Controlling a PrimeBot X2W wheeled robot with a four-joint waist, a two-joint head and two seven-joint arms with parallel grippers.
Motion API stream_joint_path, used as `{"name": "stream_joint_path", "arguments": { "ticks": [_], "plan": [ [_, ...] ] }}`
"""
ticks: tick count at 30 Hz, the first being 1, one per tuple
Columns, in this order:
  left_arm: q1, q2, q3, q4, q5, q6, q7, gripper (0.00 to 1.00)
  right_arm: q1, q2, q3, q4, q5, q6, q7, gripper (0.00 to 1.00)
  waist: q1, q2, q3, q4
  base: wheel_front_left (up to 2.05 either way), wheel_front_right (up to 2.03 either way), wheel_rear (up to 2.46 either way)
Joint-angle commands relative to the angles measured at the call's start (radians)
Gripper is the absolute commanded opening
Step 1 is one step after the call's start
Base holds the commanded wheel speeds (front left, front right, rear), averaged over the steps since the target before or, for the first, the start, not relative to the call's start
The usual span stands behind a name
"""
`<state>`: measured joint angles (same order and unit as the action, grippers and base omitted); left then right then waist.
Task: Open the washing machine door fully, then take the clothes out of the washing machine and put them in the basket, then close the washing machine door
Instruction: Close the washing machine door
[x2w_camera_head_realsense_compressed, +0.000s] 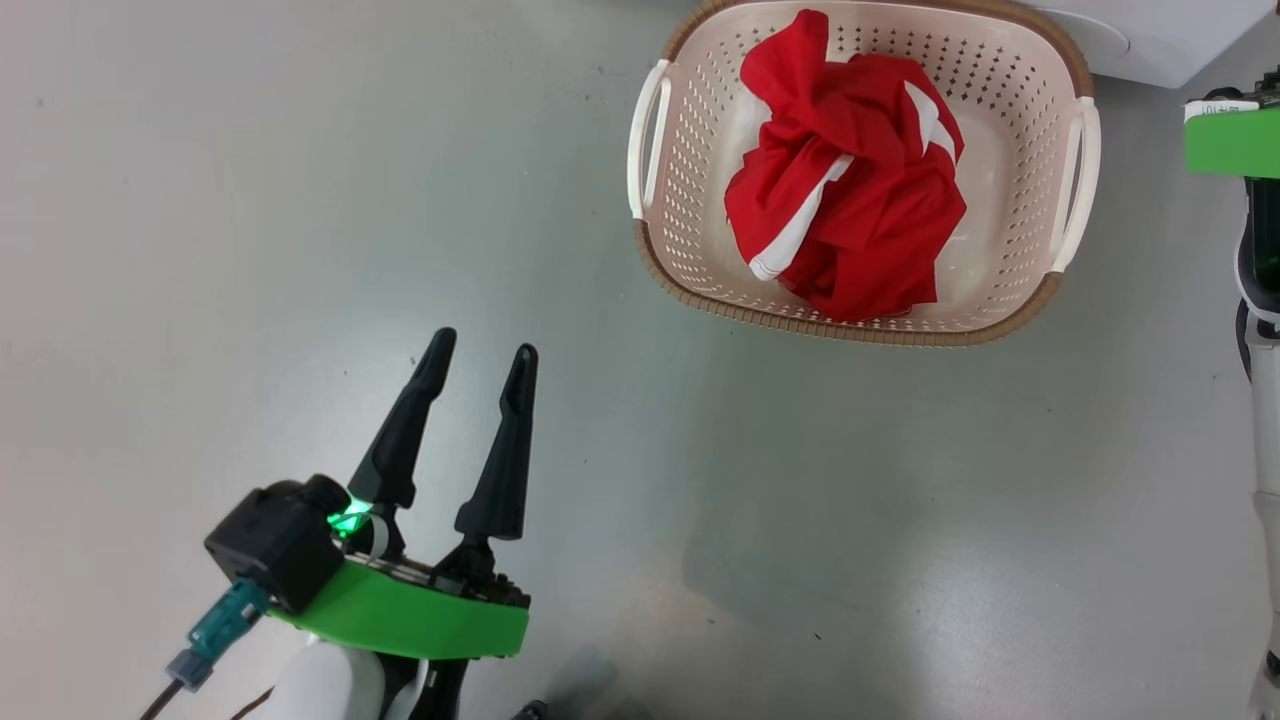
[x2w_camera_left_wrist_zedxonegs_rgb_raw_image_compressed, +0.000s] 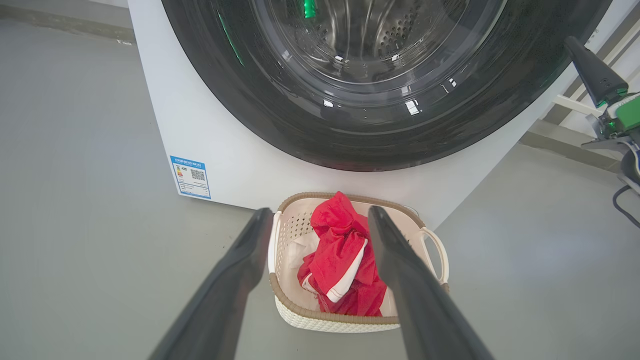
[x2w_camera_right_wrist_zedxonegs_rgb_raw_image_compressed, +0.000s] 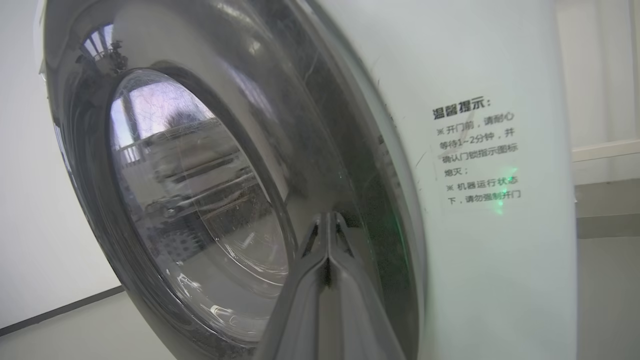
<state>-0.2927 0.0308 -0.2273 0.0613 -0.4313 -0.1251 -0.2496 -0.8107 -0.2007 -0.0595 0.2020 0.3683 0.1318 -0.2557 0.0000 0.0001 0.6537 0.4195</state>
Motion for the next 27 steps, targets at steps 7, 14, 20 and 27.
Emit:
{"name": "stream_joint_path", "arguments": {
  "ticks": [7,14,20,27],
  "plan": [
    [-0.004,0.019,0.027,-0.030,-0.001,-0.006,-0.012,1.00,-0.034,0.033,-0.017,-0.043,0.010,-0.001,-0.006,0.00,0.0000,-0.0001,0.003,-0.003,0.00,0.00,0.00],
    [0.004,0.019,0.025,-0.019,0.005,-0.006,-0.012,1.00,-0.001,0.040,0.015,-0.040,0.012,-0.001,-0.006,0.00,0.0000,-0.0001,-0.026,-0.014,0.00,0.00,0.00],
    [0.024,0.019,0.035,-0.003,0.019,-0.006,-0.012,1.00,0.086,0.037,0.062,-0.020,0.018,-0.001,-0.006,0.07,0.0000,-0.0001,-0.088,-0.032,0.00,0.00,0.00],
    [0.042,0.019,0.056,0.013,0.046,-0.006,-0.012,1.00,0.186,0.042,0.095,-0.029,0.030,-0.001,-0.006,0.78,0.0000,-0.0001,-0.154,-0.063,0.00,0.00,0.00]
  ]
}}
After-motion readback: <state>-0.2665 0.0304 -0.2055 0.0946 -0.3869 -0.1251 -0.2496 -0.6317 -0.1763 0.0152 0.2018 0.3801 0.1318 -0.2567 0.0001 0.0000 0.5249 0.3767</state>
